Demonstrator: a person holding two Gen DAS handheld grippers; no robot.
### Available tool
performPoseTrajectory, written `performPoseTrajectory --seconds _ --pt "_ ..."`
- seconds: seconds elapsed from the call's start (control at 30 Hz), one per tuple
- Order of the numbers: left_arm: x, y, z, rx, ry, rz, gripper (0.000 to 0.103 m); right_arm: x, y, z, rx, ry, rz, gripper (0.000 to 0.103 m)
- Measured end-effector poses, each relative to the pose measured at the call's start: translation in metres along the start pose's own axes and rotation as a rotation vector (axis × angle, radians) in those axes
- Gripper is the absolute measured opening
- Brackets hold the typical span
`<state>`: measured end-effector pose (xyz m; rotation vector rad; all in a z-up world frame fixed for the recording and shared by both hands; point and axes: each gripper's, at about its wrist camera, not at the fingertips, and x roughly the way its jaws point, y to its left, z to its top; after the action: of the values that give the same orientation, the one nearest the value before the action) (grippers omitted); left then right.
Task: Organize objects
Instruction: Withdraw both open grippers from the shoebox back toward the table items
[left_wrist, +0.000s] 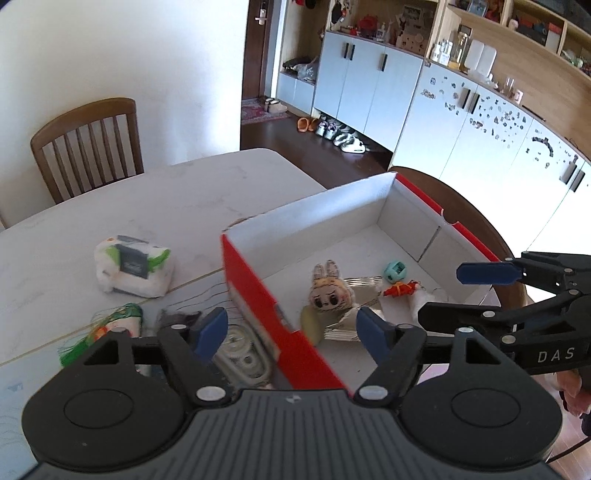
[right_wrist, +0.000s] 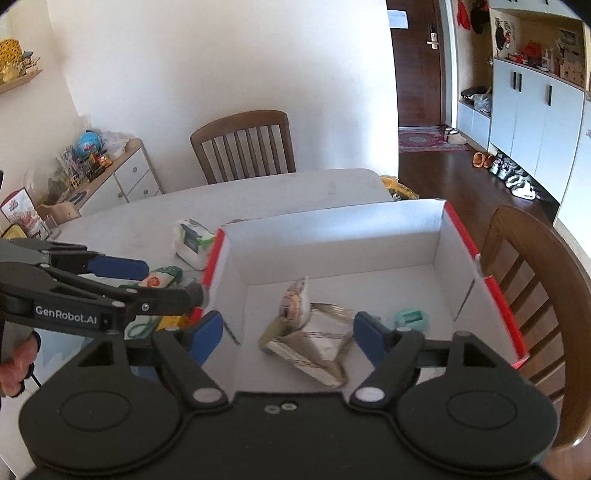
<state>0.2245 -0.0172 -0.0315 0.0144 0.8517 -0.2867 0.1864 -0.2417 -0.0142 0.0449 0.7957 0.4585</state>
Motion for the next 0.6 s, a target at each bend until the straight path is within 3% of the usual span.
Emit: performPoseTrajectory --seconds 0.23,0.33,0.6 --pt "-0.014 0.035 -0.010 -0.023 -0.003 -0.011 0.083 0.003 0.038 -0.004 0.022 -0.014 -0.015 0.086" --pt "-0.021 0.049 -0.015 -0.024 -0.015 -0.015 0.084 0.004 0.055 -0.005 0.033 -0.028 -0.025 0.095" --pt "-0.032 0.088 -0.027 -0.028 -0.028 -0.027 0.091 0.014 0.095 -0.007 0.054 -0.045 -0.042 0.099"
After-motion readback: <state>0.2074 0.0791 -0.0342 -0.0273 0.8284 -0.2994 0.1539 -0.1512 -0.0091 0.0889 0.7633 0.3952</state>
